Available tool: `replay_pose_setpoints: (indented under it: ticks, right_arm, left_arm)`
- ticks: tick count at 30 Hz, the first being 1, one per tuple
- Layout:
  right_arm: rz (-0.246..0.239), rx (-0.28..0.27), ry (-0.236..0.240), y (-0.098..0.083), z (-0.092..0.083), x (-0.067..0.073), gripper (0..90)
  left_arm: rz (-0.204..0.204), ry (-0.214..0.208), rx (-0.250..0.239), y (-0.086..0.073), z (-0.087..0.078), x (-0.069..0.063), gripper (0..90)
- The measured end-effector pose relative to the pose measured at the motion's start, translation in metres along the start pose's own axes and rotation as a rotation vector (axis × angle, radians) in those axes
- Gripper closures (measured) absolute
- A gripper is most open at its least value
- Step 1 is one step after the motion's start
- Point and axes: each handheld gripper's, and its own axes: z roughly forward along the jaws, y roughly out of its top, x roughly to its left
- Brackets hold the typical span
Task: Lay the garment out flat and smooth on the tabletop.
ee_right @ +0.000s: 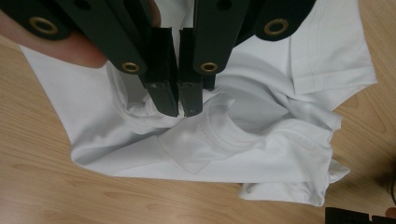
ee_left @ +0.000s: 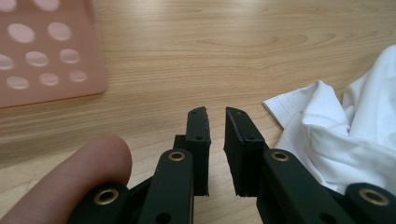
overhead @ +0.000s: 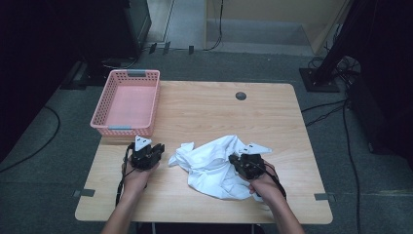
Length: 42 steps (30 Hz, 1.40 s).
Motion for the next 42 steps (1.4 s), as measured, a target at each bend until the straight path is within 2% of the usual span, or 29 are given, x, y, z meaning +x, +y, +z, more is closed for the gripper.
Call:
replay_pose_setpoints:
  ticks: [2,4,5,7,9,12,14,16,19,21,26,30,33,36,42]
  right_arm:
    - [0.003,0.001,0.008,-0.001,-0.002,-0.003,87.6]
    - [0.009,0.000,0.021,-0.001,-0.004,-0.004,87.1]
    - [0.009,0.000,0.023,-0.001,-0.004,-0.004,87.2]
    - [0.003,0.001,0.025,-0.001,-0.003,-0.004,87.4]
    - [0.000,-0.001,0.025,-0.001,-0.003,-0.003,87.8]
    - [0.002,-0.007,0.027,0.000,-0.005,-0.002,87.6]
    - [0.001,-0.020,0.035,0.001,-0.007,-0.001,87.4]
    - [0.000,-0.031,0.040,0.003,-0.011,0.000,87.5]
    - [0.000,-0.027,0.021,0.006,-0.014,-0.001,90.0]
    - [-0.004,-0.019,0.002,0.006,-0.015,-0.003,90.0]
    - [0.015,-0.018,0.004,0.003,-0.016,-0.007,90.0]
    - [0.025,-0.034,-0.020,0.002,-0.020,-0.011,90.0]
    - [0.041,-0.058,-0.041,0.002,-0.029,-0.019,90.0]
    - [0.077,-0.085,-0.096,-0.001,-0.042,-0.037,90.0]
    - [0.204,-0.113,-0.200,-0.010,-0.065,-0.079,90.0]
  left_arm:
    - [0.011,-0.027,-0.007,0.001,-0.001,-0.004,78.1]
    - [0.040,-0.087,0.000,0.002,-0.003,-0.011,72.1]
    - [0.077,-0.118,0.013,0.002,-0.003,-0.017,68.4]
    - [0.129,-0.124,0.029,0.000,-0.001,-0.028,60.9]
    - [0.135,-0.146,0.050,-0.001,0.003,-0.035,54.5]
    - [0.143,-0.140,0.090,-0.004,0.011,-0.041,48.0]
    - [0.151,-0.124,0.108,-0.007,0.016,-0.044,50.5]
    - [0.153,-0.108,0.093,-0.010,0.019,-0.047,62.5]
    - [0.149,-0.102,0.085,-0.010,0.020,-0.047,74.0]
    - [0.138,-0.097,0.080,-0.009,0.020,-0.045,78.5]
    - [0.139,-0.095,0.080,-0.010,0.020,-0.044,79.5]
    - [0.135,-0.092,0.078,-0.010,0.021,-0.042,79.6]
    - [0.132,-0.086,0.076,-0.010,0.020,-0.039,79.8]
    - [0.132,-0.078,0.075,-0.010,0.019,-0.035,80.7]
    - [0.119,-0.062,0.071,-0.009,0.016,-0.026,81.9]
